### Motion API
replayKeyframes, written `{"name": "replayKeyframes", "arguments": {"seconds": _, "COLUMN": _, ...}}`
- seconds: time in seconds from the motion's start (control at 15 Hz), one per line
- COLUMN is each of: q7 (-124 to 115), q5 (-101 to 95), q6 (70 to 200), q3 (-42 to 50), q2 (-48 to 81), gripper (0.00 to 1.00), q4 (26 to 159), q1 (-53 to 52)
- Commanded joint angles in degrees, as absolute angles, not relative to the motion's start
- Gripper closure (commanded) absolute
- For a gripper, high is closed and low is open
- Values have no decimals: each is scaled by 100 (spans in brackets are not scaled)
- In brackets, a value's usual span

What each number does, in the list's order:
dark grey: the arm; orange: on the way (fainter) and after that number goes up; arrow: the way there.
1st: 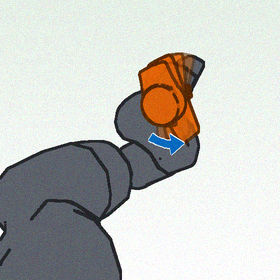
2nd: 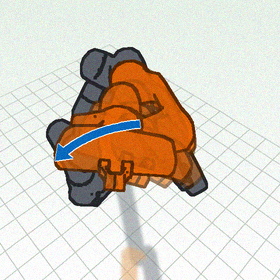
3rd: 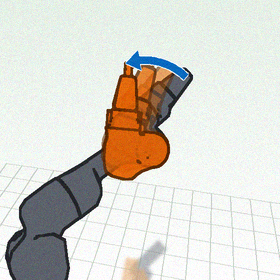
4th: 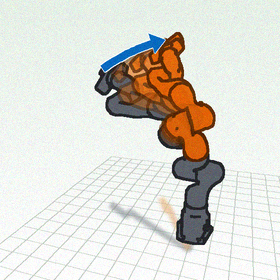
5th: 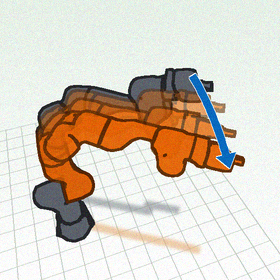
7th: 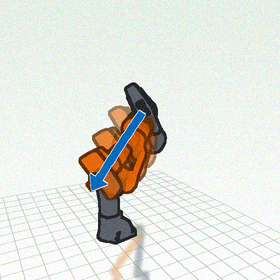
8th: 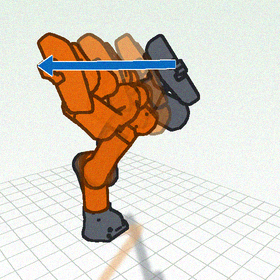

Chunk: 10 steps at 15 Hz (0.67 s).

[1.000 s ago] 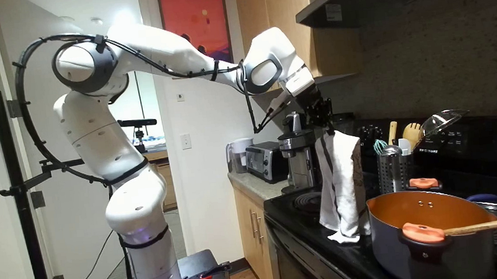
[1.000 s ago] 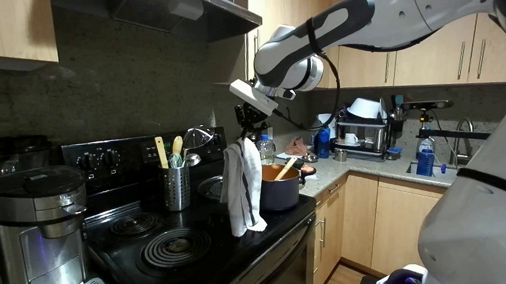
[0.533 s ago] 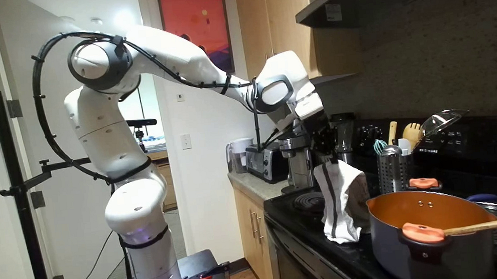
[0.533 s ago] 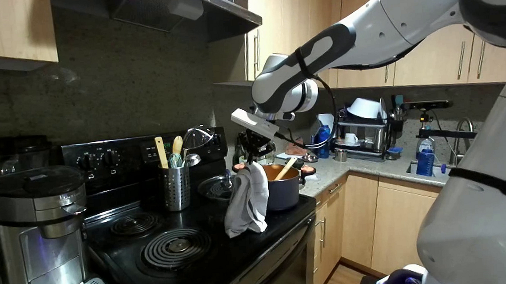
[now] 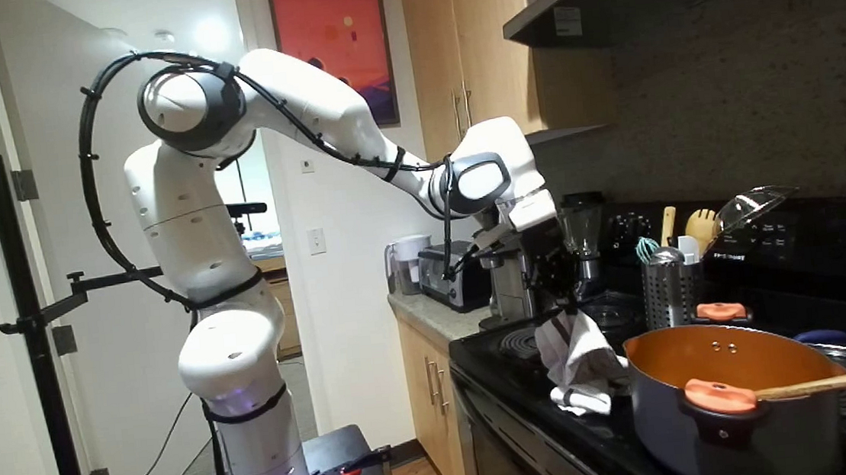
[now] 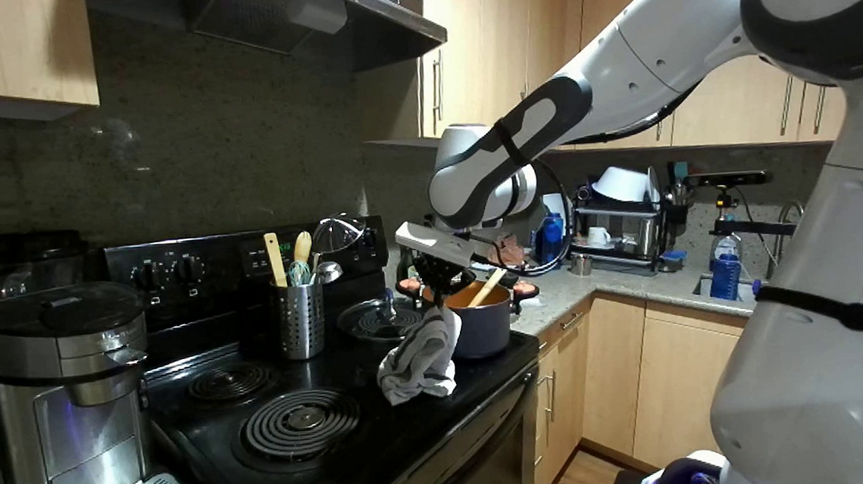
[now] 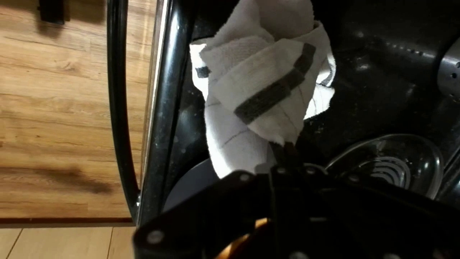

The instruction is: Put the towel on the top of the stove

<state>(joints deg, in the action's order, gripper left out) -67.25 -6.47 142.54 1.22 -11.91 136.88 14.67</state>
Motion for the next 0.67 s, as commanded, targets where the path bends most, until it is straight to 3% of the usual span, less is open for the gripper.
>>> {"name": "replayKeyframes", "arguments": {"seconds": 0.0, "q7": -7026, "q5": -942, "q6": 14266, "q3": 168, "q2": -1054, "gripper": 100, "q4": 13730, "q1": 1447}}
{"name": "replayKeyframes", "arguments": {"seconds": 0.6, "q7": -7602, "q5": -1804, "q6": 14169, "q3": 198, "q2": -633, "gripper": 100, "q4": 13696, "q1": 1390}}
